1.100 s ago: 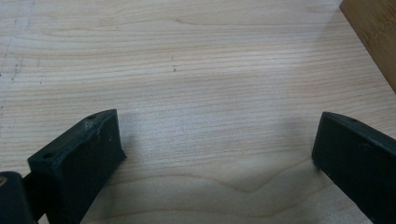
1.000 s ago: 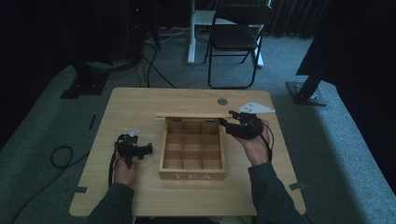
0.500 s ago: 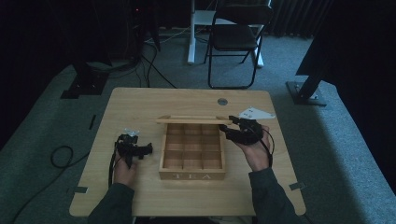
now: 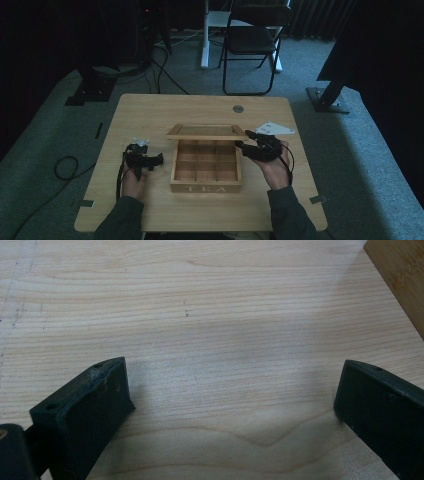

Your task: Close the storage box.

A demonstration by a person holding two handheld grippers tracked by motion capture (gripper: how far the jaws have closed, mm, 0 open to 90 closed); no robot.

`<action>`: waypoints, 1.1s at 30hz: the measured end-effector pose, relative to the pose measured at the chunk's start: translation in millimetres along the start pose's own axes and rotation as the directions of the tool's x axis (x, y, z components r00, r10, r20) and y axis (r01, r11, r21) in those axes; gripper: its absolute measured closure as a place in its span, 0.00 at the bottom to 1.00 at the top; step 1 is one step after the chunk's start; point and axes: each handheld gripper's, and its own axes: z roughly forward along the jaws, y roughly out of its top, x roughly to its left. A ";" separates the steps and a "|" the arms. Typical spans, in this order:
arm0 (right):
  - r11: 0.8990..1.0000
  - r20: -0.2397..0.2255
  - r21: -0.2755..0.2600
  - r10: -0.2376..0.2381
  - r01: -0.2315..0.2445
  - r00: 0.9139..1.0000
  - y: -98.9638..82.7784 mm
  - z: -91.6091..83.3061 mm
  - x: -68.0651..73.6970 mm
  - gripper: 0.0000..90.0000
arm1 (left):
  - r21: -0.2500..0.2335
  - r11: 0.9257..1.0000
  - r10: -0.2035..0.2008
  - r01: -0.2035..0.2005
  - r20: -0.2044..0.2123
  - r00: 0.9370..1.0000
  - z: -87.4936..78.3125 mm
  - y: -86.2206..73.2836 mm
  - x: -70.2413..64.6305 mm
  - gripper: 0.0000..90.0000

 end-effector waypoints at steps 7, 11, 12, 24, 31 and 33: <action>1.000 0.002 -0.001 0.001 -0.001 1.000 -7.5 -0.9 3.1 0.52 | 0.001 1.000 0.002 -0.002 0.000 1.000 -0.1 0.0 0.1 0.02; 1.000 0.007 -0.002 0.004 -0.004 1.000 -11.0 -1.3 5.1 0.52 | 0.001 1.000 0.004 -0.004 0.000 1.000 -0.1 0.0 0.3 0.02; 1.000 0.008 -0.001 0.008 -0.008 1.000 -11.6 -1.5 5.6 0.52 | 0.002 1.000 0.005 -0.005 0.000 1.000 -0.1 0.0 0.3 0.02; 1.000 0.018 -0.003 0.004 -0.004 1.000 -20.4 -3.8 11.2 0.51 | 0.002 1.000 0.000 0.000 0.001 1.000 -0.1 0.0 0.0 0.02; 1.000 0.021 -0.001 0.001 -0.001 1.000 -25.1 -4.5 14.5 0.51 | 0.001 1.000 -0.004 0.004 -0.003 1.000 -0.2 -0.2 -0.4 0.02; 1.000 0.023 0.001 -0.003 0.003 1.000 -26.3 -4.7 15.0 0.51 | 0.000 1.000 -0.003 0.003 -0.004 1.000 -0.1 -0.2 -0.4 0.02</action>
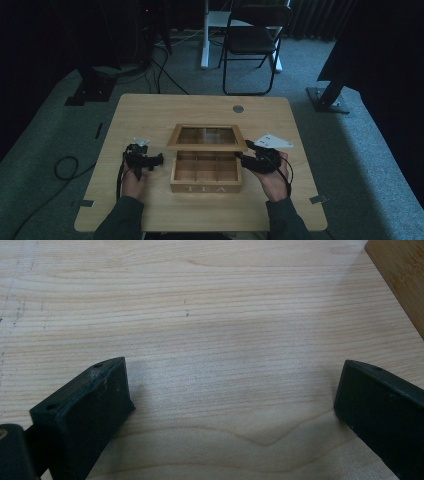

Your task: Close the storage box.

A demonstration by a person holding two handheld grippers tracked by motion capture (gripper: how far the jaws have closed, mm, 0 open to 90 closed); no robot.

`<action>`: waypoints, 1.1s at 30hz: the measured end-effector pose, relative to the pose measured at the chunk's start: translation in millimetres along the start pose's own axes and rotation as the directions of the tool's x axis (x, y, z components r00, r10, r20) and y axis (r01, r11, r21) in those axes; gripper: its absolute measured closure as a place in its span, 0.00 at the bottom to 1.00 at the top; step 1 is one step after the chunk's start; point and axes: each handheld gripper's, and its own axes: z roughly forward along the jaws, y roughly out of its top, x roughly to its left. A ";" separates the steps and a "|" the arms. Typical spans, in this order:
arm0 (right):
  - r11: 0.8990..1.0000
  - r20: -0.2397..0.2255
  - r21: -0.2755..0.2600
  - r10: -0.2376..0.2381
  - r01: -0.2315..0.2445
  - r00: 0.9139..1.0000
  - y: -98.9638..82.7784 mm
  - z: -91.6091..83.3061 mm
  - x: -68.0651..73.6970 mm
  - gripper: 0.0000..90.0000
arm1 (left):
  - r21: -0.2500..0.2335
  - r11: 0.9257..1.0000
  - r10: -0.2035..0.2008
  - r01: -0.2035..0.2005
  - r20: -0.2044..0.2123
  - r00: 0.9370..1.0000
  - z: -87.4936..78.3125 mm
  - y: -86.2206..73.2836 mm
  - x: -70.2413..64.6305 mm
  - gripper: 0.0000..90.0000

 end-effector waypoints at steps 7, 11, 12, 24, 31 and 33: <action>1.000 0.003 -0.002 0.002 -0.002 1.000 -6.0 -0.7 2.6 0.50 | 0.000 1.000 0.000 0.000 0.000 1.000 0.0 0.0 0.0 0.02; 1.000 0.001 -0.001 0.005 -0.005 1.000 -9.9 -0.7 3.8 0.50 | -0.002 1.000 -0.003 0.003 0.000 1.000 0.2 0.0 -0.2 0.02; 1.000 0.001 -0.001 0.004 -0.004 1.000 -10.5 -0.8 3.8 0.50 | -0.002 1.000 -0.002 0.002 0.000 1.000 0.1 0.0 -0.1 0.02; 1.000 -0.005 0.002 0.014 -0.014 1.000 -19.6 -0.8 6.4 0.49 | 0.002 1.000 0.002 -0.002 0.000 1.000 -0.2 0.0 0.1 0.02; 1.000 -0.006 0.003 0.018 -0.018 1.000 -24.0 -2.0 8.5 0.49 | 0.003 1.000 0.004 -0.004 0.000 1.000 -0.2 0.0 0.2 0.02; 1.000 -0.006 0.002 0.022 -0.022 1.000 -25.9 -2.3 9.8 0.49 | 0.003 1.000 0.004 -0.004 0.000 1.000 -0.2 0.0 0.2 0.02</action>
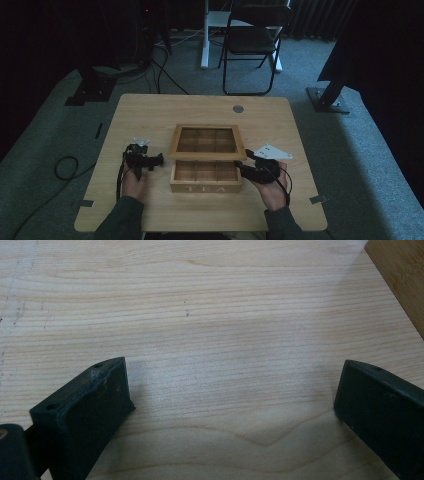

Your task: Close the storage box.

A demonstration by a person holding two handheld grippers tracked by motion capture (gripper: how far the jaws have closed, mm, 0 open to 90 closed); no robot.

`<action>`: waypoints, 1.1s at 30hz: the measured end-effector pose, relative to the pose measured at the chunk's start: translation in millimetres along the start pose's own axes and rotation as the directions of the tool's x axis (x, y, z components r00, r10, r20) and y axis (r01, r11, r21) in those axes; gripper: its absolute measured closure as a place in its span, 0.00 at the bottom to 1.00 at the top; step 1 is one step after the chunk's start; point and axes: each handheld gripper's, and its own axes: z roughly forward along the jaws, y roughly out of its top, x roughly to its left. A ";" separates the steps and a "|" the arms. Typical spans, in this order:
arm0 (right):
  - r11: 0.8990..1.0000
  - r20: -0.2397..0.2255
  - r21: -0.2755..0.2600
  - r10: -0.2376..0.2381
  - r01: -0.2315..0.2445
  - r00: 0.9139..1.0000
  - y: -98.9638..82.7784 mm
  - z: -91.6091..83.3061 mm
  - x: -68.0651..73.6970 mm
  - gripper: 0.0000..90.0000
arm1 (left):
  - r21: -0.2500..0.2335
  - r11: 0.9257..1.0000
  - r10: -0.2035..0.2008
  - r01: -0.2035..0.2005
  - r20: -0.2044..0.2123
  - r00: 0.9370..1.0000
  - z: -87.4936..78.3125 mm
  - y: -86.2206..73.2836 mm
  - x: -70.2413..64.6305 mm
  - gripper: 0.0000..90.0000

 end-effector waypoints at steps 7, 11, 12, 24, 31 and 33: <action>1.000 -0.004 0.002 0.005 -0.005 1.000 -7.5 0.0 1.8 0.49 | -0.001 1.000 -0.001 0.001 0.000 1.000 0.1 0.0 -0.1 0.02; 1.000 -0.004 0.004 0.006 -0.006 1.000 -11.6 0.5 2.8 0.49 | -0.002 1.000 -0.002 0.002 0.000 1.000 0.1 0.0 -0.1 0.02; 1.000 -0.004 0.005 0.005 -0.005 1.000 -12.5 0.7 2.8 0.49 | -0.002 1.000 -0.001 0.001 0.000 1.000 0.1 0.0 -0.1 0.02; 1.000 -0.007 0.006 0.000 0.000 1.000 -21.9 0.6 5.3 0.49 | -0.001 1.000 -0.001 0.001 0.000 1.000 0.1 0.0 -0.1 0.02; 1.000 -0.010 0.014 0.003 -0.003 1.000 -27.4 1.5 6.5 0.49 | -0.001 1.000 -0.002 0.002 0.000 1.000 0.0 0.0 -0.1 0.02; 1.000 -0.010 0.011 0.003 -0.003 1.000 -28.5 1.7 6.6 0.49 | 0.000 1.000 -0.001 0.001 0.000 1.000 0.0 0.0 0.0 0.02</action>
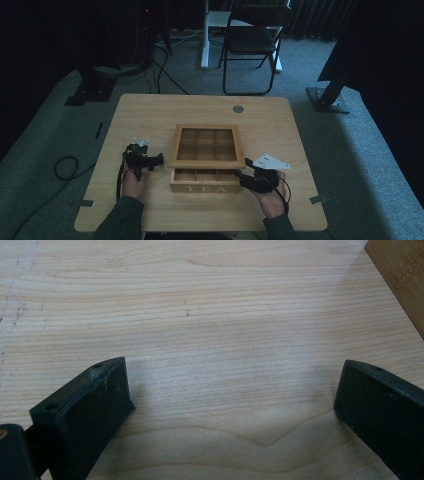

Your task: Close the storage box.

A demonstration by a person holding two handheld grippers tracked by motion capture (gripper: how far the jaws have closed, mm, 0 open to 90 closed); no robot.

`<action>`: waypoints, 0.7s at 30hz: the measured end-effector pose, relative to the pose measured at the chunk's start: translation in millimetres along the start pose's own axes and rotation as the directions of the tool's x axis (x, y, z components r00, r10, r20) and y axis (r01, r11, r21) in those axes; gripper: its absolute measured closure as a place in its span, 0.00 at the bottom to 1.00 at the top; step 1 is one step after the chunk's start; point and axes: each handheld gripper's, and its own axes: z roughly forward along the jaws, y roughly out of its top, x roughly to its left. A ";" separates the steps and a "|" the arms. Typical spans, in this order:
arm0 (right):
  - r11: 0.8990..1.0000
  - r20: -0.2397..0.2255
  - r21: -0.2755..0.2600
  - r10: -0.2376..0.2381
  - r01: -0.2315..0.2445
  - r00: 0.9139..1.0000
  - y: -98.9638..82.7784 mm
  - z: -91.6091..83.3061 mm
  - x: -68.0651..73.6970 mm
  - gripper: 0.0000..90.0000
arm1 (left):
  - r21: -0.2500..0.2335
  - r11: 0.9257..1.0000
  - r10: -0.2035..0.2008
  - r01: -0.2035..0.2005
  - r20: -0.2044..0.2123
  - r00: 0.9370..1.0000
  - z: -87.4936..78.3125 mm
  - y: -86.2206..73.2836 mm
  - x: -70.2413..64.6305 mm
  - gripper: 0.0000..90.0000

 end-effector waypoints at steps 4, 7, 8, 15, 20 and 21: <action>1.000 -0.002 -0.001 0.001 -0.001 1.000 -3.2 0.6 0.3 0.49 | 0.000 1.000 0.000 0.000 0.000 1.000 0.0 0.0 0.0 0.02; 1.000 -0.005 0.002 0.001 -0.001 1.000 -6.5 1.4 0.6 0.49 | -0.001 1.000 -0.001 0.001 0.000 1.000 0.0 0.0 0.0 0.02; 1.000 -0.007 0.003 -0.001 0.001 1.000 -7.5 1.7 0.8 0.49 | 0.000 1.000 0.000 0.000 0.000 1.000 0.0 0.0 0.0 0.02; 1.000 -0.013 0.003 -0.005 0.005 1.000 -11.7 2.4 1.5 0.49 | 0.000 1.000 0.000 0.000 0.000 1.000 0.0 0.0 0.0 0.02; 1.000 -0.016 0.003 -0.005 0.005 1.000 -14.6 2.4 2.1 0.49 | 0.000 1.000 0.000 0.000 0.000 1.000 0.0 0.0 0.0 0.02; 1.000 -0.017 0.003 -0.005 0.005 1.000 -15.4 2.5 2.3 0.49 | 0.000 1.000 0.000 0.000 0.000 1.000 0.0 0.0 0.0 0.02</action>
